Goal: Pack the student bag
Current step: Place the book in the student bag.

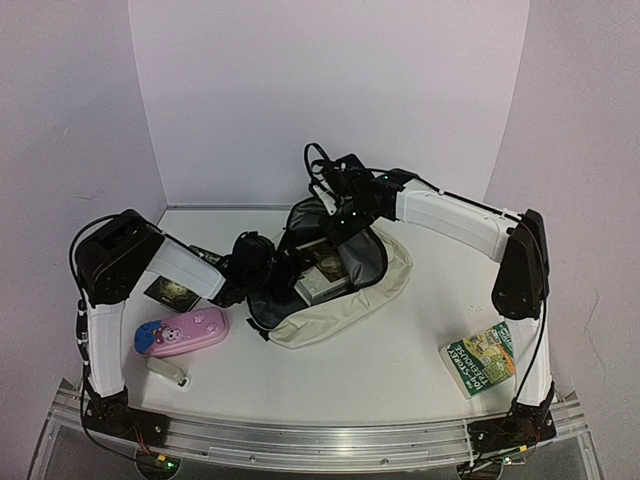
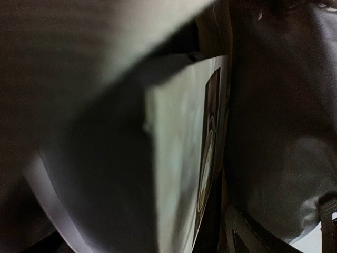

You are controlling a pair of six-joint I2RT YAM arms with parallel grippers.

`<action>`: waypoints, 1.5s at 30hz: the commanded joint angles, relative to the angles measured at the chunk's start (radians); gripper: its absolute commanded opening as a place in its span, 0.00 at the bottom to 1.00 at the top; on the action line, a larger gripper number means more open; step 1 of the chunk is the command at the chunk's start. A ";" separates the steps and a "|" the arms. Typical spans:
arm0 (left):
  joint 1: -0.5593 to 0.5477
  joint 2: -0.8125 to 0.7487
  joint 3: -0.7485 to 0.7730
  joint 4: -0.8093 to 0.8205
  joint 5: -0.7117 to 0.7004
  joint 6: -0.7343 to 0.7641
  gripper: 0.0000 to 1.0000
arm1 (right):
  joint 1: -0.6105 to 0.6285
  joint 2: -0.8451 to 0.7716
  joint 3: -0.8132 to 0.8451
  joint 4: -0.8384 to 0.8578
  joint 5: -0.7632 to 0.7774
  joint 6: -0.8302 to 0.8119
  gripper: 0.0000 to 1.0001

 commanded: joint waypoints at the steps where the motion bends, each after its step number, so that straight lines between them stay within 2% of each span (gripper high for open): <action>1: -0.013 -0.128 0.049 -0.243 -0.093 0.083 0.83 | -0.017 -0.009 0.040 0.054 -0.014 0.020 0.00; 6: -0.016 -0.141 0.082 -0.352 -0.101 0.110 0.79 | -0.020 -0.007 0.031 0.053 -0.031 0.020 0.00; 11: -0.024 -0.109 0.135 -0.374 -0.070 0.132 0.80 | -0.020 0.000 0.039 0.054 -0.044 0.020 0.00; 12: -0.025 -0.094 0.153 -0.367 -0.058 0.142 0.76 | -0.020 0.001 0.041 0.054 -0.048 0.021 0.00; 13: -0.026 -0.074 0.177 -0.359 -0.044 0.153 0.68 | -0.020 0.003 0.043 0.054 -0.051 0.023 0.00; 14: -0.026 -0.052 0.203 -0.355 -0.035 0.166 0.55 | -0.020 0.005 0.044 0.053 -0.053 0.023 0.00; 15: -0.025 -0.037 0.235 -0.357 -0.027 0.176 0.49 | -0.020 0.007 0.046 0.053 -0.054 0.023 0.00; 16: -0.025 -0.005 0.265 -0.361 -0.017 0.183 0.45 | -0.020 0.008 0.047 0.053 -0.054 0.023 0.00; 18: -0.025 0.032 0.319 -0.370 -0.008 0.197 0.44 | -0.020 0.009 0.048 0.051 -0.055 0.019 0.00; 22: -0.025 0.030 0.303 -0.367 -0.010 0.192 0.53 | -0.027 0.003 0.040 0.050 -0.052 0.013 0.00; 28: -0.035 -0.101 0.206 -0.427 -0.062 0.187 0.77 | -0.057 0.009 0.049 0.050 -0.062 0.032 0.00; 35: -0.039 -0.177 0.195 -0.548 -0.114 0.236 0.89 | -0.071 0.039 0.077 0.050 -0.074 0.032 0.00; 38: -0.040 -0.172 0.178 -0.509 -0.102 0.232 0.86 | -0.074 0.054 0.085 0.049 -0.074 0.023 0.00; 41: -0.040 -0.193 0.156 -0.464 -0.092 0.243 0.86 | -0.095 0.078 0.081 0.051 -0.081 0.003 0.00; 43: -0.039 -0.222 0.156 -0.479 -0.095 0.275 0.89 | -0.123 0.093 0.066 0.051 -0.116 0.001 0.00; 45: -0.038 -0.254 0.158 -0.522 -0.112 0.313 0.97 | -0.150 0.107 0.045 0.050 -0.140 -0.009 0.00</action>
